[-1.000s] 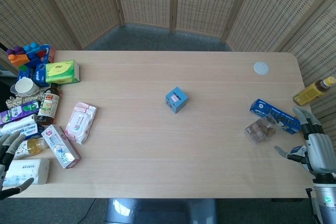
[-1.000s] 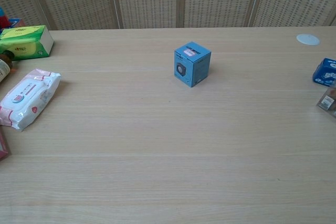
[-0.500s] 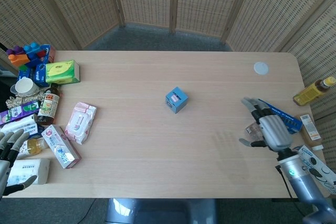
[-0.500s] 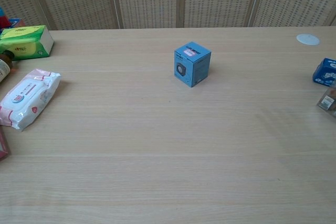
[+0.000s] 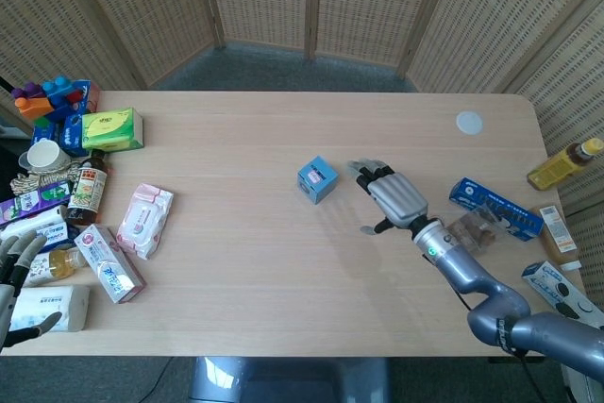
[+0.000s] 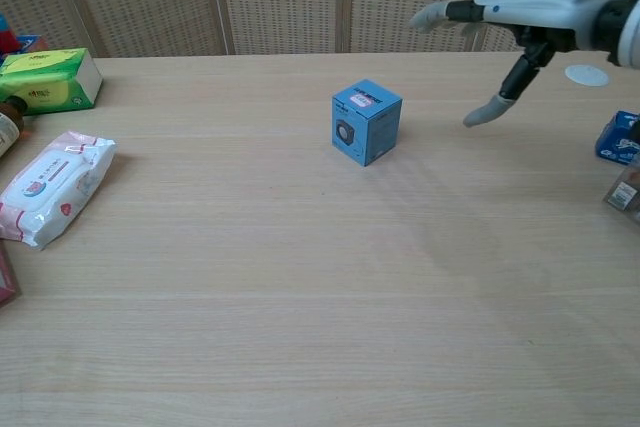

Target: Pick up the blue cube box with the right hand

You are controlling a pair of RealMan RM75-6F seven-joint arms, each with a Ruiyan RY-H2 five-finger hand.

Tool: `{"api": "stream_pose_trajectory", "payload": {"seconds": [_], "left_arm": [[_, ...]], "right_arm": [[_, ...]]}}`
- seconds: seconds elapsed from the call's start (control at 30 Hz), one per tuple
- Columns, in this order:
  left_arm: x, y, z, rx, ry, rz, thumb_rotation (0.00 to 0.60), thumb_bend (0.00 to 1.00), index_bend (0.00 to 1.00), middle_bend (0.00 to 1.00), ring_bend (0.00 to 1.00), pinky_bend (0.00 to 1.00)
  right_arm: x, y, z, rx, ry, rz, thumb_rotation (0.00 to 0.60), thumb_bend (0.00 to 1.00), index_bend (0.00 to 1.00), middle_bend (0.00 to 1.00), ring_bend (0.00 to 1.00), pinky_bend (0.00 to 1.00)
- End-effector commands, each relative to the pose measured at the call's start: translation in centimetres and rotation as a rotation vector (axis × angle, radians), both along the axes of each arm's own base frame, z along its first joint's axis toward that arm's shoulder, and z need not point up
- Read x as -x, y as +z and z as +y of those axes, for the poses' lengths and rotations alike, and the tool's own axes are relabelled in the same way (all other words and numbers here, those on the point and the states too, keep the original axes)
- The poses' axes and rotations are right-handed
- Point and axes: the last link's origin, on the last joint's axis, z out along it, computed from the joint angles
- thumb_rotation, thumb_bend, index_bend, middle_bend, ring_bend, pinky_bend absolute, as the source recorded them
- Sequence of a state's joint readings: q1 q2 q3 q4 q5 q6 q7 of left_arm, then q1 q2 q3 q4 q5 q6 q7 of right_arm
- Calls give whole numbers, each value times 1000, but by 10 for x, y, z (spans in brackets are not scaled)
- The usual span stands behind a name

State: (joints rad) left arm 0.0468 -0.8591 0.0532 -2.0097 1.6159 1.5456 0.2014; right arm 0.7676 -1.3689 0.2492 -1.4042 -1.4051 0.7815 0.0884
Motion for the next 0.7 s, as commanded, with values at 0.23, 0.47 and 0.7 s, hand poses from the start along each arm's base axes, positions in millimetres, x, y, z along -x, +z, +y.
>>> {"api": "stream_pose_trajectory", "payload": {"seconds": [0.23, 0.47, 0.7], "left_arm": [[4, -3, 6, 2, 18, 12, 600, 0, 0, 0, 0, 0], [8, -3, 9, -8, 37, 23, 600, 0, 0, 0, 0, 0], [11, -5, 13, -9, 57, 32, 600, 0, 0, 0, 0, 0]], "right_arm": [[-23, -31, -42, 35, 17, 42, 600, 169, 0, 0, 0, 0], [-28, -52, -58, 8, -62, 37, 600, 169, 0, 0, 0, 0], [-32, -72, -65, -25, -103, 67, 600, 169, 0, 0, 0, 0]]}}
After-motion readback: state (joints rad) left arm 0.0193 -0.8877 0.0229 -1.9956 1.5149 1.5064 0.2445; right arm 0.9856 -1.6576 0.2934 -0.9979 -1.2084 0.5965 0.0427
